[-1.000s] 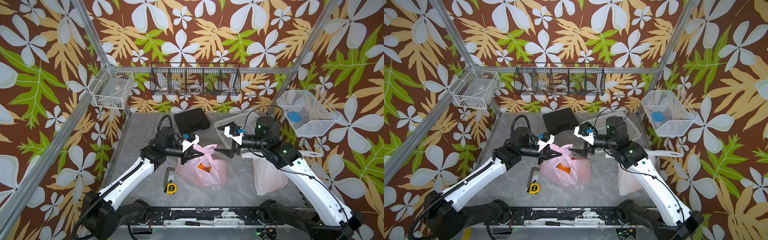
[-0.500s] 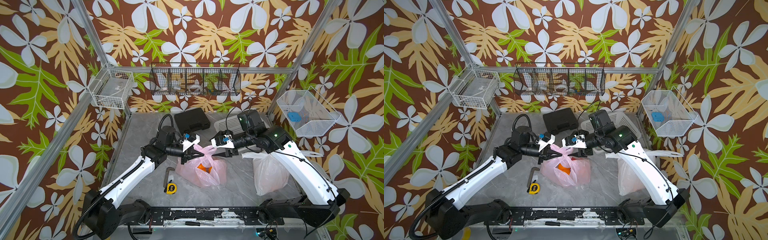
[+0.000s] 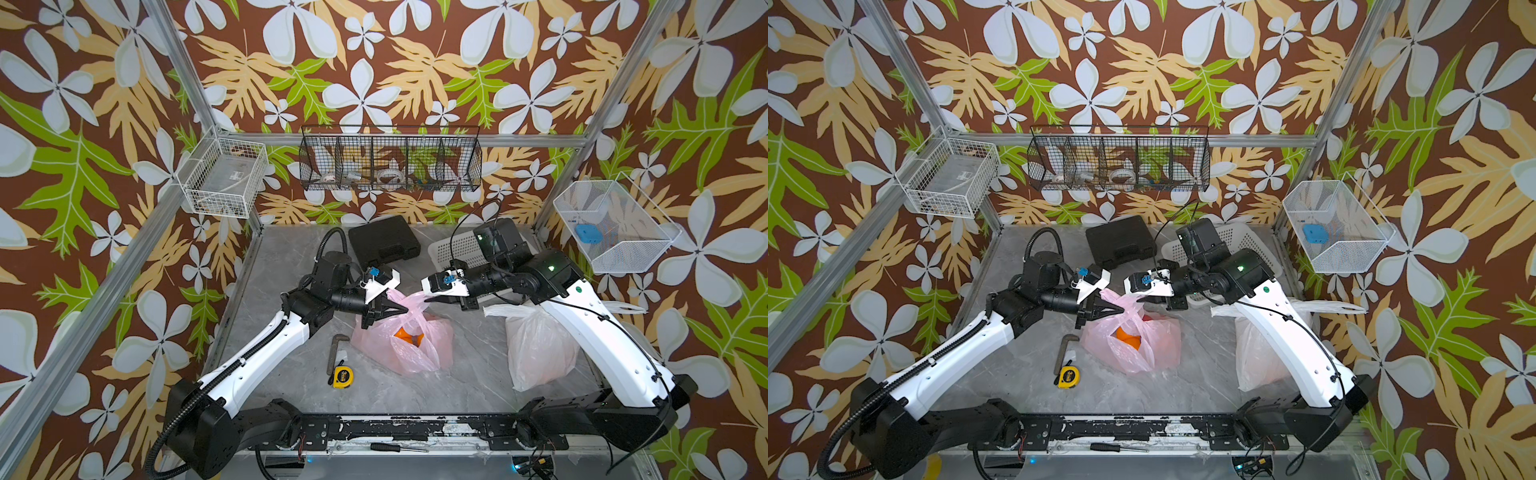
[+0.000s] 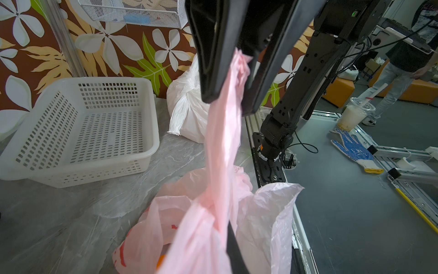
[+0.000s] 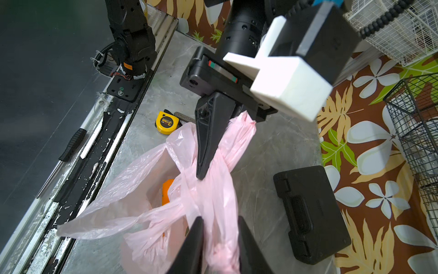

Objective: Place the oranges into plastic bags & tie knots
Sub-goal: Tie the plastic bag at the center of the board.

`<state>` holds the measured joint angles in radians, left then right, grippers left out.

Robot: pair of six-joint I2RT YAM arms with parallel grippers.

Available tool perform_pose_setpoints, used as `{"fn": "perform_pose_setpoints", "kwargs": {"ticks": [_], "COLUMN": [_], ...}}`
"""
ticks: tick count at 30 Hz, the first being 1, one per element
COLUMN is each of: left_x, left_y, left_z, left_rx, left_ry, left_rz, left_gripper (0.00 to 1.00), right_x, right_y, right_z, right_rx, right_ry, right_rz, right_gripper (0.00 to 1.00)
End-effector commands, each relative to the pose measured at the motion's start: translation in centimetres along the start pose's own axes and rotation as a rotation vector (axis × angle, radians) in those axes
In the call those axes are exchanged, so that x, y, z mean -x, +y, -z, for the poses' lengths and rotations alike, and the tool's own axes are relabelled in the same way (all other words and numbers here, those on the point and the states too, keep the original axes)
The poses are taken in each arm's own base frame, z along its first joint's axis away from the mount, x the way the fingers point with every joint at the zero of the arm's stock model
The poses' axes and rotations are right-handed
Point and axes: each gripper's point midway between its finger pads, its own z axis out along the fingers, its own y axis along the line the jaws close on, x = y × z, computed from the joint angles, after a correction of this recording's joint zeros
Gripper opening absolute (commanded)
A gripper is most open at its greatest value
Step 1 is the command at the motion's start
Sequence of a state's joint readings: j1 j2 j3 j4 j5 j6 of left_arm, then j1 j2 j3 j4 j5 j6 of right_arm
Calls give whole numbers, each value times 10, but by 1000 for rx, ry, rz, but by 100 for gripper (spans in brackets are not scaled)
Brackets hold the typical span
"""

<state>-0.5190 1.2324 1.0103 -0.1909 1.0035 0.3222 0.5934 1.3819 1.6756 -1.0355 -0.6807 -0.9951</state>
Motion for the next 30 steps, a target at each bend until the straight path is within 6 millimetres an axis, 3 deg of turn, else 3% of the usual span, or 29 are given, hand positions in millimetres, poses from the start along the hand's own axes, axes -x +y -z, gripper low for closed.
{"fn": "perform_pose_setpoints", "kwargs": {"ticks": [1,3,5,8,11,19,30], "left_x": [3,3,5,7,10,14,18], "left_y": [-2,-2,-2,2,1,1,3], "left_z": [1,1,2,3,4,6,10], "left_rx": [-11,-11,-7,25,28,46,102], "left_ry": [-6,-5,-7,-10,-24,-44,-61], "left_rz": [-17,-15,-11,4,-1,-14,-53], "left_gripper": [0,0,0,30,46,48,47], "right_x": [1,2,0,3,9,-12,3], "right_y": [4,2,-3,-18,-25,-15,-15], "right_z": [1,1,0,1,-2,-28,-18], "right_rx": [10,-6,-44,-136,-176,-103,-92], "right_ry": [-4,-8,-3,-31,-75,-42,-154], "right_rz": [-17,-31,-66,-204,-401,-875,-1219], "right_gripper": [15,2,0,0,0,0,0]}}
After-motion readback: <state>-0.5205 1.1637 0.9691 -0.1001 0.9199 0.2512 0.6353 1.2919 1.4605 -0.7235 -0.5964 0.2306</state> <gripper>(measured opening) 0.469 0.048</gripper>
